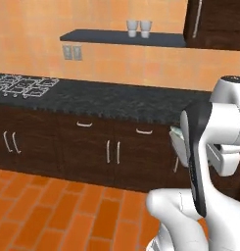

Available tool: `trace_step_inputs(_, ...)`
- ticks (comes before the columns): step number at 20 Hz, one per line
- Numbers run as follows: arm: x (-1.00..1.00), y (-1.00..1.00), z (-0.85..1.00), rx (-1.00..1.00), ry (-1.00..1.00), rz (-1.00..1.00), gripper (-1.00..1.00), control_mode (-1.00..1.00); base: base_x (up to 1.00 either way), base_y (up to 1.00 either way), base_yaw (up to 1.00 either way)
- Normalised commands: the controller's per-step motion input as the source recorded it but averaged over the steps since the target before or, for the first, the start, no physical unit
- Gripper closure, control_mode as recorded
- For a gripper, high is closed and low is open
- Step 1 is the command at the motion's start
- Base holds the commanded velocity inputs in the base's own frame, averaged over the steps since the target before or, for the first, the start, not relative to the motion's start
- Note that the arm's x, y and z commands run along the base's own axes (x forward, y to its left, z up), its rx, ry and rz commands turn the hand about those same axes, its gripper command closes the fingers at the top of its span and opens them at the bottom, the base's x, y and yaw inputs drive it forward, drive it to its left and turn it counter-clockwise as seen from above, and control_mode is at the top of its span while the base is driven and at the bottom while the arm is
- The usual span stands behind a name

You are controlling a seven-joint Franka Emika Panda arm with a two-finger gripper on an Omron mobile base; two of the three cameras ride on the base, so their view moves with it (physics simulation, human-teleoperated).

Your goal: Take the meat container that has the fish and place it on the second highest rack of the freezer. Then take the vegetable container that has the mushroom and bell pepper and place it on the highest rack of the freezer.

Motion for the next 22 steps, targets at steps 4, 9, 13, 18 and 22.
trace_step_inputs(4, 0.0, 0.0, 0.0, 0.0, 0.0, 0.0, 1.0, 1.0, 0.0, 0.0, 1.0)
trace_step_inputs(9, 0.0, 0.0, 0.0, 0.0, 0.0, 0.0, 1.0, 1.0, 0.0, 0.0, 1.0)
trace_step_inputs(13, 0.0, 0.0, 0.0, 0.0, 0.0, 0.0, 1.0, 1.0, 0.0, 0.0, 1.0)
trace_step_inputs(18, 0.0, 0.0, 0.0, 0.0, 0.0, 0.0, 1.0, 1.0, 0.0, 0.0, 1.0)
trace_step_inputs(22, 0.0, 0.0, 0.0, 0.0, 0.0, 0.0, 1.0, 1.0, 0.0, 0.0, 1.0)
